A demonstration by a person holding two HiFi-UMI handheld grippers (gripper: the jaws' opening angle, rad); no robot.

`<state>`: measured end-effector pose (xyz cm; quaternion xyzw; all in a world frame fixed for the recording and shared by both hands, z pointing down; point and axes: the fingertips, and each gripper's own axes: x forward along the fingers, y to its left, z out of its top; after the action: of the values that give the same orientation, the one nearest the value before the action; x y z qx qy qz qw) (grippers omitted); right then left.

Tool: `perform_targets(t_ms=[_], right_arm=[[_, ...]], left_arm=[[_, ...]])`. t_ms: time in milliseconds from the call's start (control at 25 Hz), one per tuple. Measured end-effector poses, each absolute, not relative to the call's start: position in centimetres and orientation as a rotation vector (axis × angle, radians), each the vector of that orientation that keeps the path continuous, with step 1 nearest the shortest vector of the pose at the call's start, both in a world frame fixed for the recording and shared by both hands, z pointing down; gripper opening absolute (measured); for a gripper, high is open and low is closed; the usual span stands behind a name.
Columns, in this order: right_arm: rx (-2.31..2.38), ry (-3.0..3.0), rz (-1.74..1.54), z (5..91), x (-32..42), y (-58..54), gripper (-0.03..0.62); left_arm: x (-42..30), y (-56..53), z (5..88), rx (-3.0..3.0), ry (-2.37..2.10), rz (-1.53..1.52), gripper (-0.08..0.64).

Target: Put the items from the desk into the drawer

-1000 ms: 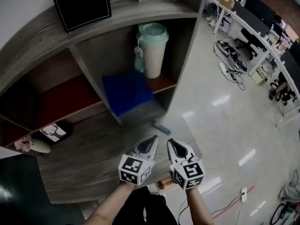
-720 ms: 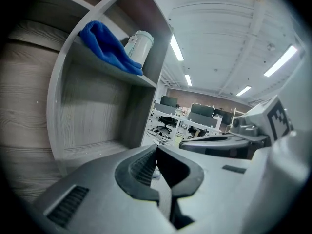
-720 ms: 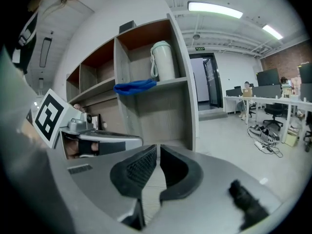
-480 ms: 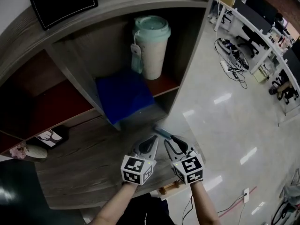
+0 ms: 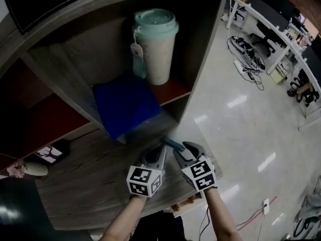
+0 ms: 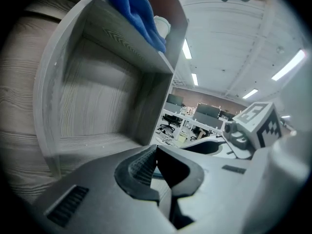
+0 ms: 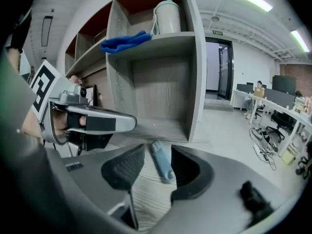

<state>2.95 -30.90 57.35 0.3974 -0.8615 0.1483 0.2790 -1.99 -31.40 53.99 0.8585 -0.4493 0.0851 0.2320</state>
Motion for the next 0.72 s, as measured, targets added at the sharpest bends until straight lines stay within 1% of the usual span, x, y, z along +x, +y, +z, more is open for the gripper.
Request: perform_targets(t_ms=[160, 280, 720], right_arm=[[0.959, -2.28, 0.418, 59.0, 2.4, -31.3, 0.19], [0.878, -2.213, 0.359, 60.5, 2.5, -31.5, 0.196], [0.75, -2.081, 0.281, 63.6, 2.3, -32.5, 0.196]], left_arm=[[-2.1, -31.8, 54.6, 2.345, -1.234, 0.233, 0.011], [-2.2, -32.0, 55.1, 2.323, -1.231, 0.22, 0.011], [-2.6, -32.5, 56.3, 2.306, -1.228, 0.234, 0.011]])
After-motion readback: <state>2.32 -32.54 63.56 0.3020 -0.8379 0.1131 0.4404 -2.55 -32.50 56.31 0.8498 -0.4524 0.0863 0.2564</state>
